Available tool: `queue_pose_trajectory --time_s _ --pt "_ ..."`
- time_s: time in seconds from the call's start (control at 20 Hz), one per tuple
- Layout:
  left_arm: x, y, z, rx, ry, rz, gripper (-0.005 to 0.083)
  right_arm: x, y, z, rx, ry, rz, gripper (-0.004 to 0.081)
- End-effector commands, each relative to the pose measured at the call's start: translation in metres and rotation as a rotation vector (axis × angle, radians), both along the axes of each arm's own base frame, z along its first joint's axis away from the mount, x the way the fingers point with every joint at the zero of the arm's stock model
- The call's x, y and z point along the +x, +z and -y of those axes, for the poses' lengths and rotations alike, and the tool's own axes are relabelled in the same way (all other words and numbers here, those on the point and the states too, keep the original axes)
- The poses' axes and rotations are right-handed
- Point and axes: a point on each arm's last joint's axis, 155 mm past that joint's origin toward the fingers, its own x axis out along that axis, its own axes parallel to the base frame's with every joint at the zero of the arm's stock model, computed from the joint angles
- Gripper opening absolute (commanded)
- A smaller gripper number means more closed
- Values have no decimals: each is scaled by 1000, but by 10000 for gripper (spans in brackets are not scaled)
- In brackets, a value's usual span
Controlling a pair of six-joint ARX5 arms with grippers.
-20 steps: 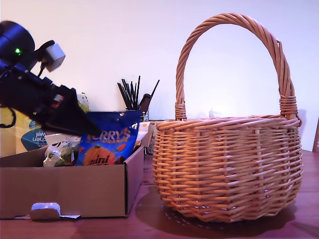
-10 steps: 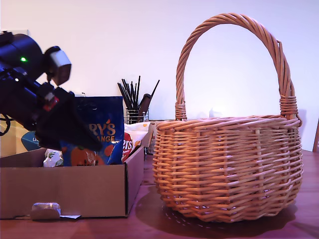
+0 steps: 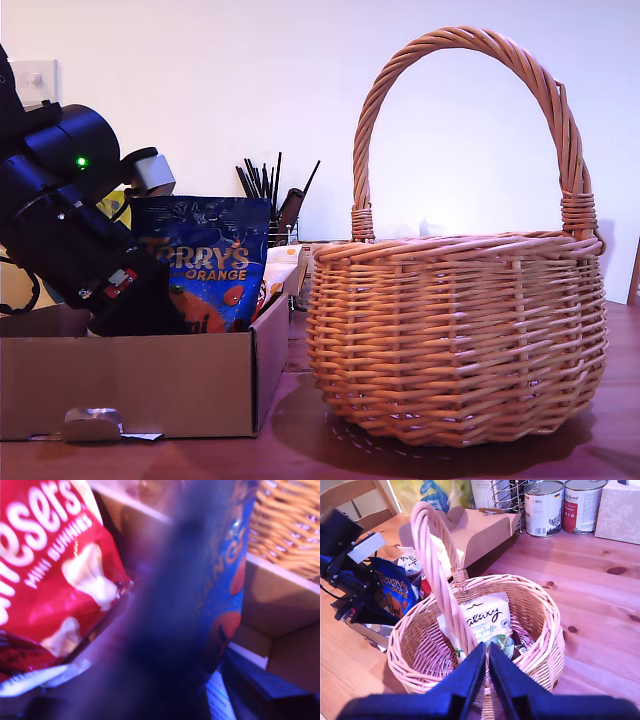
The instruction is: Move the bags of Easter eggs from the cardboard box on the left into the woven basket on the right side.
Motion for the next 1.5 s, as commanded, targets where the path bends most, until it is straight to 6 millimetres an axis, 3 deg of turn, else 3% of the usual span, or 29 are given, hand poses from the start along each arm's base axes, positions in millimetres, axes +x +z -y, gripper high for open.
queue_pose_trajectory --time_s 0.0,0.1,0.3,0.65,0.85,0.95,1.3,1.45 --pt "-1 -3 2 2 -14 7 267 0 10 -1 -2 7 27 -12" --pt "-1 -3 2 2 -15 8 135 0 10 -1 -2 8 27 -12" --pt "0 6 2 0 -14 11 122 0 10 -1 -2 7 27 -12" --pt "11 77 7 -49 28 60 122 0 10 -1 -2 8 27 -12" --pt "6 105 14 -146 157 -125 122 0 10 -1 -2 8 28 -12" --pt "-8 111 28 -222 212 -288 123 0 10 -1 -2 8 29 -12" --pt "-52 122 89 -299 283 -568 128 0 10 -1 -1 8 32 -12" --pt "-69 117 113 -317 317 -727 128 0 11 -1 -1 8 33 -12"
